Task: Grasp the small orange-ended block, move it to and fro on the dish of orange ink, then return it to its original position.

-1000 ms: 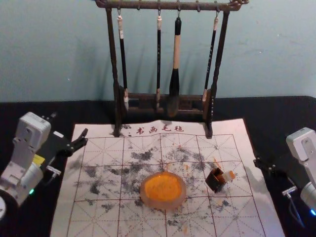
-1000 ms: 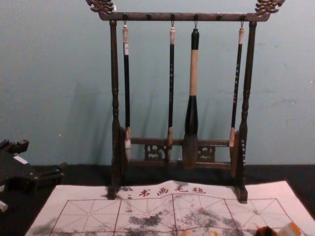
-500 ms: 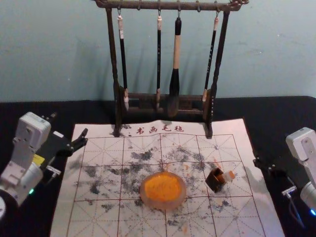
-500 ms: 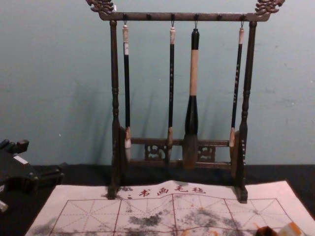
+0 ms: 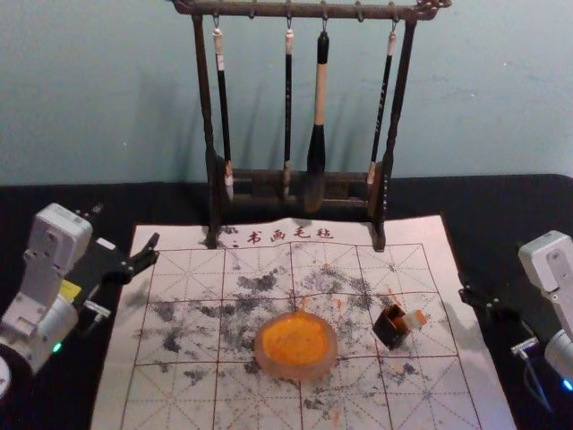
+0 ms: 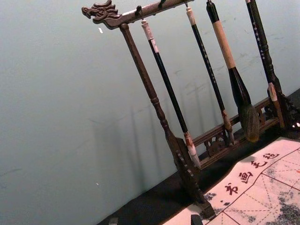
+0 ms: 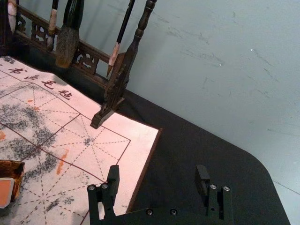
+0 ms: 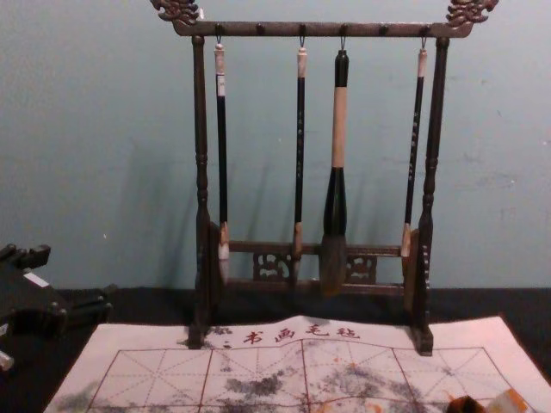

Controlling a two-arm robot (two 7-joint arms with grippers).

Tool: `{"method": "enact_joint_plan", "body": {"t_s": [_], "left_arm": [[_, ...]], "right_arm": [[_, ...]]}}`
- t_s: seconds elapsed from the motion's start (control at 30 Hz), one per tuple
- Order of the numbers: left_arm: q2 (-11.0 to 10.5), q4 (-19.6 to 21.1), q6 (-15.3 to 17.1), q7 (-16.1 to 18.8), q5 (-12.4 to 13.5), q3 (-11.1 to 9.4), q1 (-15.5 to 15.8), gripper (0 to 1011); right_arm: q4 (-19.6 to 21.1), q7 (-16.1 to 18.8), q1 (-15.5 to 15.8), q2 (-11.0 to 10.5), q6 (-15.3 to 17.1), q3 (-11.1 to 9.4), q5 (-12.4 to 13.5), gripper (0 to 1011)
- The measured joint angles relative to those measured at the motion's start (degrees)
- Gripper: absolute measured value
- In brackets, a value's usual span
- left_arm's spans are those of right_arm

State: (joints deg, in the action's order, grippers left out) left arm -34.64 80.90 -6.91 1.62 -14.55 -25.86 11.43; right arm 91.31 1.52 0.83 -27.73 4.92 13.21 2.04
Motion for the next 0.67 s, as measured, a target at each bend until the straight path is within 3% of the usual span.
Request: {"method": "enact_joint_plan", "body": {"t_s": [0.67], "left_arm": [[0.0, 0.0, 0.0, 0.0, 0.0, 0.0, 0.0, 1002]], "right_arm": [[0.0, 0.0, 0.0, 0.0, 0.0, 0.0, 0.0, 1000]]}}
